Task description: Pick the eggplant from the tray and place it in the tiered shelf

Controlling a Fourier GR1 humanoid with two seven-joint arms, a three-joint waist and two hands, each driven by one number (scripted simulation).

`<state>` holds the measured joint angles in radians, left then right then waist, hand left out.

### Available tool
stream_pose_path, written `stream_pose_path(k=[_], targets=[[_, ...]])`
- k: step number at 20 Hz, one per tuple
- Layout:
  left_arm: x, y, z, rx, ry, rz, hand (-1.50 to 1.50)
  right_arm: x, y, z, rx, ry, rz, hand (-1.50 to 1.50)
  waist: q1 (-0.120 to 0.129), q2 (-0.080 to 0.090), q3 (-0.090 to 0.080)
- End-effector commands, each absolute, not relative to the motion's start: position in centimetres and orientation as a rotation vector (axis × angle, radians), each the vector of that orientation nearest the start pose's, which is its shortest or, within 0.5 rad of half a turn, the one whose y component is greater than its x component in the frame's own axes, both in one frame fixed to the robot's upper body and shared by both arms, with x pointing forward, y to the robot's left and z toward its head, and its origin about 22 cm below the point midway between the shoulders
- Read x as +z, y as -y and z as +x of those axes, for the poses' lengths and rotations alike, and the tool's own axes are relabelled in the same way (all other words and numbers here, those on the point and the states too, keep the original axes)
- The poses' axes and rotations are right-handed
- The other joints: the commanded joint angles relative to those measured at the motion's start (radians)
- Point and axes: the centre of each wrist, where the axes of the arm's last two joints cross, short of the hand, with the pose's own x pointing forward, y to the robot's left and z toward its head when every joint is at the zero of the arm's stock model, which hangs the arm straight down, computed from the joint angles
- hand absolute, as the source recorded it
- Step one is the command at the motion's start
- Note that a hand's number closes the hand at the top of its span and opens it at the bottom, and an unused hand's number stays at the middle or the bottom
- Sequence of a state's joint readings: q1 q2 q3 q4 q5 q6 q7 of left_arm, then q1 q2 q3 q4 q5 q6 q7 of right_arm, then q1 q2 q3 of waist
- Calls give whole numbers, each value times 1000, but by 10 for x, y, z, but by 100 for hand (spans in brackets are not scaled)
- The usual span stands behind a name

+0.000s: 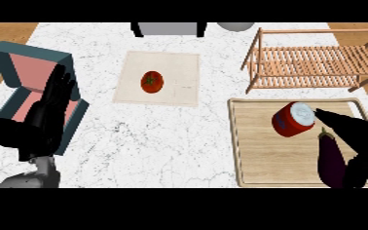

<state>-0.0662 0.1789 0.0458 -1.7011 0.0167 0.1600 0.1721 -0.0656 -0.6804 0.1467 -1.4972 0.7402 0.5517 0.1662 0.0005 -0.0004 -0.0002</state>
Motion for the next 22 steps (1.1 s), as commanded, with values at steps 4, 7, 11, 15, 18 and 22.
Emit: stream_pose_path(k=[4, 7, 11, 15, 18, 22], targets=[[59, -274, 249, 48, 1603, 243, 0, 33, 366, 240, 1388, 754, -674, -150, -1, 0, 0], [44, -280, 246, 51, 1599, 254, 0, 23, 342, 264, 1389, 720, -659, -150, 3, 1, 0], [59, -272, 252, 29, 1602, 264, 0, 11, 351, 244, 1413, 664, -639, -150, -2, 0, 0], [67, -279, 251, 28, 1621, 273, 0, -2, 351, 250, 1489, 695, -645, 150, 4, 1, 1], [52, -272, 254, 33, 1602, 251, 0, -4, 349, 257, 1536, 746, -697, 150, 7, 3, 1], [68, -262, 253, 38, 1598, 236, 0, -9, 332, 243, 1368, 835, -788, 150, -3, -2, 1]])
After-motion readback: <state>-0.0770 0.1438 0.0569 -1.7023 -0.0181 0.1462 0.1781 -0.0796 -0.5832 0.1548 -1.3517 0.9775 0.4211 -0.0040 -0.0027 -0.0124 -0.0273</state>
